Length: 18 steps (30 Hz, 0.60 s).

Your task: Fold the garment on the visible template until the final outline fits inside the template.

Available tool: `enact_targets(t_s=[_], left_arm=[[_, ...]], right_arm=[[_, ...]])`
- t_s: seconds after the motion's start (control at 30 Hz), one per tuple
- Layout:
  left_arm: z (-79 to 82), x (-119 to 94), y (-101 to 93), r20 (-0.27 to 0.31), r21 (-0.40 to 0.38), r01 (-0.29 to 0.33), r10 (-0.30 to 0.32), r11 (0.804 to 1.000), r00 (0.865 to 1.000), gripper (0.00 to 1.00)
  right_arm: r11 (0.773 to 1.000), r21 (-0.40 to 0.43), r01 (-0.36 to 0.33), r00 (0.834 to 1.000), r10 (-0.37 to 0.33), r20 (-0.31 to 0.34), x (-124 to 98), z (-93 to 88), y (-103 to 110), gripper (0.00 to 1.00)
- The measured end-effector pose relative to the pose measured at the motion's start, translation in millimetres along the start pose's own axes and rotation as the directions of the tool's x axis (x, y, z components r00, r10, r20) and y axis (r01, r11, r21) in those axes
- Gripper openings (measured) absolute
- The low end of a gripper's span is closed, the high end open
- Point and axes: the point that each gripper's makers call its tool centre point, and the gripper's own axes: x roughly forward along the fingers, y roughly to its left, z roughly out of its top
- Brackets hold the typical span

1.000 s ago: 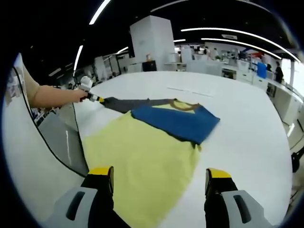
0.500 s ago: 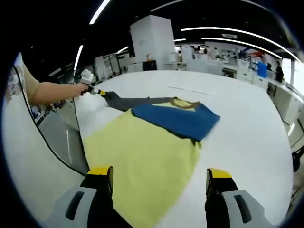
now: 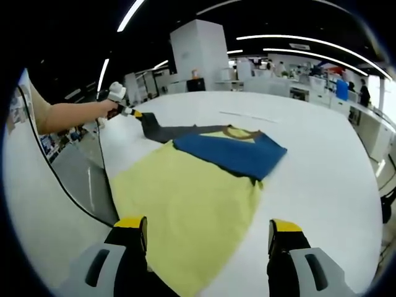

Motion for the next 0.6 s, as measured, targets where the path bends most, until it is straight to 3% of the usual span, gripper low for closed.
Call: enact_targets(t_s=[0.33, 0.6], left_arm=[[11.5, -1.2, -32.8, -0.04, 0.097, 0.06, -0.056, 0.994, 0.998, 0.01], [14.7, -15.8, -75.3, -0.069, 0.14, 0.112, -0.104, 0.984, 0.992, 0.01]], right_arm=[[1.0, 0.002, -0.006, 1.0, 0.006, -0.003, -3.2, -5.6, 1.9, 0.78], [1.0, 0.001, -0.007, 1.0, 0.007, -0.008, -6.7, -9.2, 0.8, 0.78]])
